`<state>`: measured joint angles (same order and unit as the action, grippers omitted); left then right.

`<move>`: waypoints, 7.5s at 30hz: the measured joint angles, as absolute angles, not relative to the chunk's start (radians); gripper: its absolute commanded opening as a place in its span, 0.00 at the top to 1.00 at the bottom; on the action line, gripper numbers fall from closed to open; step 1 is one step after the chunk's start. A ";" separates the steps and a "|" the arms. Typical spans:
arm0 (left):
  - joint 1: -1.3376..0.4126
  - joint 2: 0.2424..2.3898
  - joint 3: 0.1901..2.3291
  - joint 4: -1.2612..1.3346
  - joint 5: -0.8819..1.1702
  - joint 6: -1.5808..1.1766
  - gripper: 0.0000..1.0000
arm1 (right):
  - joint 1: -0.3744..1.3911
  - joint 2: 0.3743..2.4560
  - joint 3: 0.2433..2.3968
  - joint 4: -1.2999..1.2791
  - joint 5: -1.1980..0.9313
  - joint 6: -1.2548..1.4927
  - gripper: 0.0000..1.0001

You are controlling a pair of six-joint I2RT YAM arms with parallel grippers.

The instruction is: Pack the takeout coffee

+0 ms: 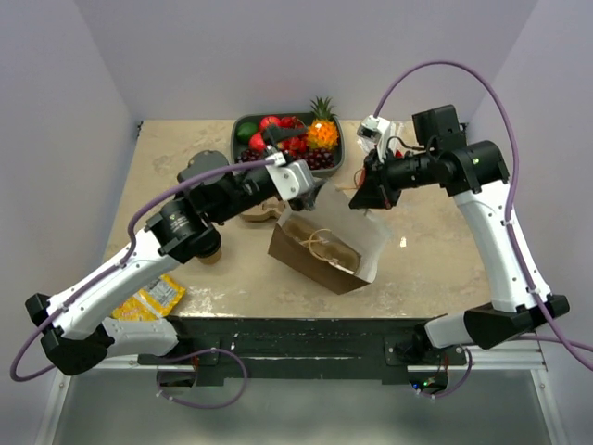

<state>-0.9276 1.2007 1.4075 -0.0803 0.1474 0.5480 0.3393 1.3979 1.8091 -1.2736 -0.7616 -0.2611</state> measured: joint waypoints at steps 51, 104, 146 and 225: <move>-0.194 1.532 1.512 -1.275 0.223 0.887 0.00 | 0.117 1.650 2.229 -1.183 -0.879 -0.202 0.01; -0.247 1.615 1.326 -1.236 0.091 0.874 0.23 | 0.117 1.667 2.184 -1.182 -0.935 -0.226 0.02; -0.343 1.531 1.707 -1.251 0.260 0.730 0.37 | 0.297 1.456 1.767 -1.271 -0.778 -0.365 0.17; -0.989 1.361 1.723 -0.878 0.418 0.803 0.43 | 0.438 1.371 1.706 -1.083 -0.411 -0.174 1.00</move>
<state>-0.9894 1.3609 1.7226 -0.8776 0.4179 0.8032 0.4377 1.3712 1.7058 -1.0832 -0.4114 -0.1738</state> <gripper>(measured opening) 0.738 0.026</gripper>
